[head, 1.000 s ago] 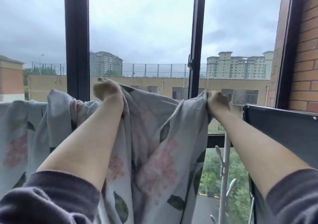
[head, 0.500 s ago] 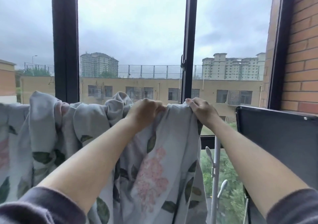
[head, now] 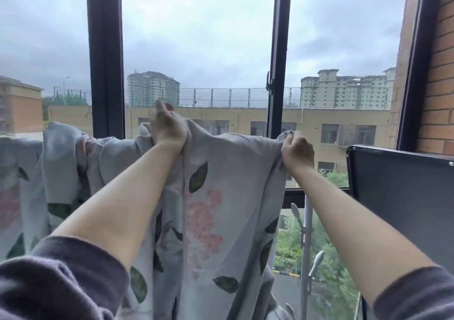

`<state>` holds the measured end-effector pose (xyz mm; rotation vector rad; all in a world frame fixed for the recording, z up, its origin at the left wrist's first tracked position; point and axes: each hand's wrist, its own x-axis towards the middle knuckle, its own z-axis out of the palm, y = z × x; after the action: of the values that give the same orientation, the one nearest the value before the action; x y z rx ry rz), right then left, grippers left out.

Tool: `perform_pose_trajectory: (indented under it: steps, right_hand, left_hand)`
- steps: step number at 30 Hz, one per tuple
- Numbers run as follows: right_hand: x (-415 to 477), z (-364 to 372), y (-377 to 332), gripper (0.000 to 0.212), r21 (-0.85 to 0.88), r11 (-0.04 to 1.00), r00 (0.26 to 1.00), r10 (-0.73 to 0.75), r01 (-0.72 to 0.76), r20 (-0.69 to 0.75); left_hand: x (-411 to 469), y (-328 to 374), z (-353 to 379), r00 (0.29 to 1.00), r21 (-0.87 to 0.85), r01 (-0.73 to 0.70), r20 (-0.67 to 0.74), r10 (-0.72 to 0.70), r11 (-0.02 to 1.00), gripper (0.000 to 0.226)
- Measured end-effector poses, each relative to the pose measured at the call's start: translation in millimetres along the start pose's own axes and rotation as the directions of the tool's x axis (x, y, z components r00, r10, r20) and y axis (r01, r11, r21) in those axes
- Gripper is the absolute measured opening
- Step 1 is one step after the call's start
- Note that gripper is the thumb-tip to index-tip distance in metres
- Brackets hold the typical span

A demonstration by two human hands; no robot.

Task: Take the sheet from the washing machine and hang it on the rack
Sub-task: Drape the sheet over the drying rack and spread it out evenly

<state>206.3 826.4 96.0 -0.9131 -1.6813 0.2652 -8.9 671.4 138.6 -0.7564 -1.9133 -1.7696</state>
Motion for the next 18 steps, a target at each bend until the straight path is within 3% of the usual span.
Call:
perform_pose_trajectory:
  steps: [2,3,5,8,10,15,16,18]
  right_hand:
    - [-1,-3,4,0.03,-0.028,0.999,1.0,-0.027,0.028,0.015]
    - [-1,-6,6,0.029,-0.04,0.999,0.999,-0.033,0.033,0.022]
    - [1,-11,12,0.022,-0.041,0.998,0.998,-0.039,0.041,0.053]
    - [12,-17,19,0.021,0.039,0.999,0.994,-0.002,-0.002,0.108]
    - [20,-25,23,0.026,0.16,0.979,0.99,0.112,-0.125,0.086]
    - [30,-44,45,0.034,0.533,0.722,0.879,0.468,-0.441,0.094]
    - [30,-45,48,0.032,0.51,0.724,0.87,0.481,-0.464,0.108]
    - [28,-47,50,0.027,0.218,0.869,0.896,0.433,-0.445,0.103]
  left_hand:
    - [-26,2,2,0.923,0.169,-0.361,0.204,0.325,0.917,0.023]
    - [-36,2,3,0.858,0.246,-0.485,0.319,0.403,0.839,0.024]
    - [-46,3,2,0.767,0.372,-0.613,0.491,0.413,0.697,0.026]
    - [-53,4,3,0.734,0.442,-0.668,0.524,0.432,0.598,0.041]
    - [-56,3,5,0.726,0.47,-0.687,0.477,0.495,0.554,0.048]
    - [-60,4,9,0.721,0.472,-0.693,0.48,0.5,0.546,0.049]
    - [-61,4,11,0.717,0.467,-0.696,0.481,0.505,0.545,0.049]
    - [-61,4,15,0.717,0.462,-0.697,0.474,0.511,0.548,0.048]
